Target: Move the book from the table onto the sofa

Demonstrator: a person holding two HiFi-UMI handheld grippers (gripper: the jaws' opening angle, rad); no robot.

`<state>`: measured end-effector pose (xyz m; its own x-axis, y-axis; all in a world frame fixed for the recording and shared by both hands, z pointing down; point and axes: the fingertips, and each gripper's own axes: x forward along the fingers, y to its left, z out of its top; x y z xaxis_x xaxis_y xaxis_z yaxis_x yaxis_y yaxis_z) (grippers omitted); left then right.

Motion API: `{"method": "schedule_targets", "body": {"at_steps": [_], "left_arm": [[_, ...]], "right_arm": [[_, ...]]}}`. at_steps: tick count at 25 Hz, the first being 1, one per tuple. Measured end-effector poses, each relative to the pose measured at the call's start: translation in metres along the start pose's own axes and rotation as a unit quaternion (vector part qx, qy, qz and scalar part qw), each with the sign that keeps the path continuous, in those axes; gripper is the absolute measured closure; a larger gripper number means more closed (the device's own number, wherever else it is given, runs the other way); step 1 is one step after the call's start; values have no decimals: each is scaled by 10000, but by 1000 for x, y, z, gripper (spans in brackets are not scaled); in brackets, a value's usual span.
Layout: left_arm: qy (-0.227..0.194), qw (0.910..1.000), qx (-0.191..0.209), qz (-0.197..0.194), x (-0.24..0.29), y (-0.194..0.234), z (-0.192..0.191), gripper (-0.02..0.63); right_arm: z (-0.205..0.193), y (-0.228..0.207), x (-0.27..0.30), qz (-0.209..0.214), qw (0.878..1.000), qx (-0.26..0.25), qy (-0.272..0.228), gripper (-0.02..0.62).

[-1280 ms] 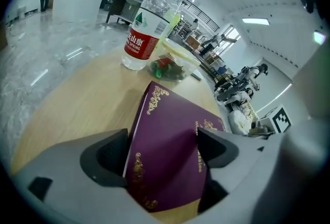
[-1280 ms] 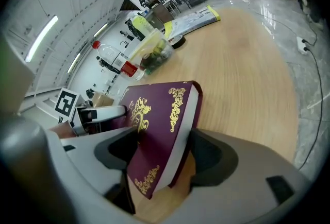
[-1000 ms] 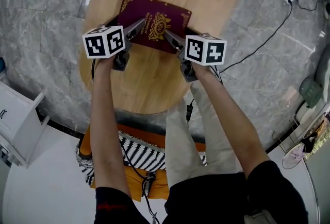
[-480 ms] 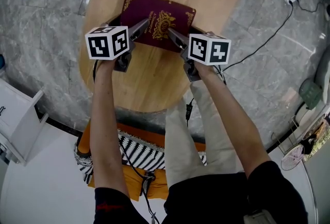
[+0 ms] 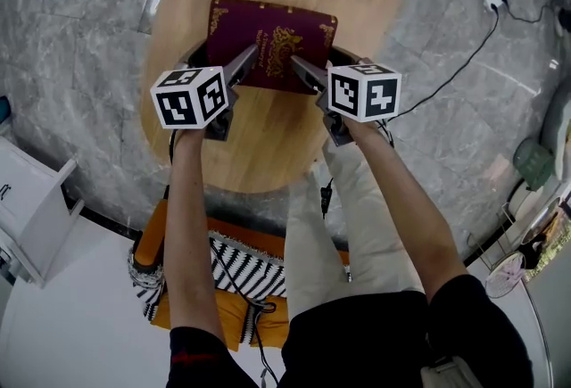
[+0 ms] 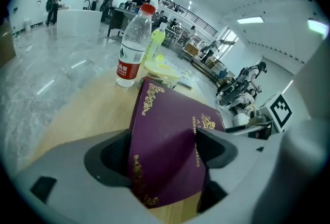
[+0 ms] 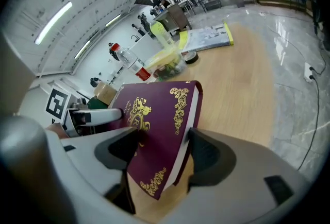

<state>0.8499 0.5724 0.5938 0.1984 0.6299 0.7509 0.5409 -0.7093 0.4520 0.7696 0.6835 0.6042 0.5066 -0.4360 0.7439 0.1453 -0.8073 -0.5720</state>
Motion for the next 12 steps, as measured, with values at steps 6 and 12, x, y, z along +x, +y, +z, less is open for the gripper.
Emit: {"method": "schedule_targets", "body": {"at_steps": [6, 12], "left_arm": [[-595, 9977, -305, 74, -36, -27, 22, 196], [-911, 9957, -54, 168, -67, -56, 53, 196]], "right_arm": [[33, 24, -41, 3, 9973, -723, -135, 273], [61, 41, -78, 87, 9940, -1066, -232, 272]]}}
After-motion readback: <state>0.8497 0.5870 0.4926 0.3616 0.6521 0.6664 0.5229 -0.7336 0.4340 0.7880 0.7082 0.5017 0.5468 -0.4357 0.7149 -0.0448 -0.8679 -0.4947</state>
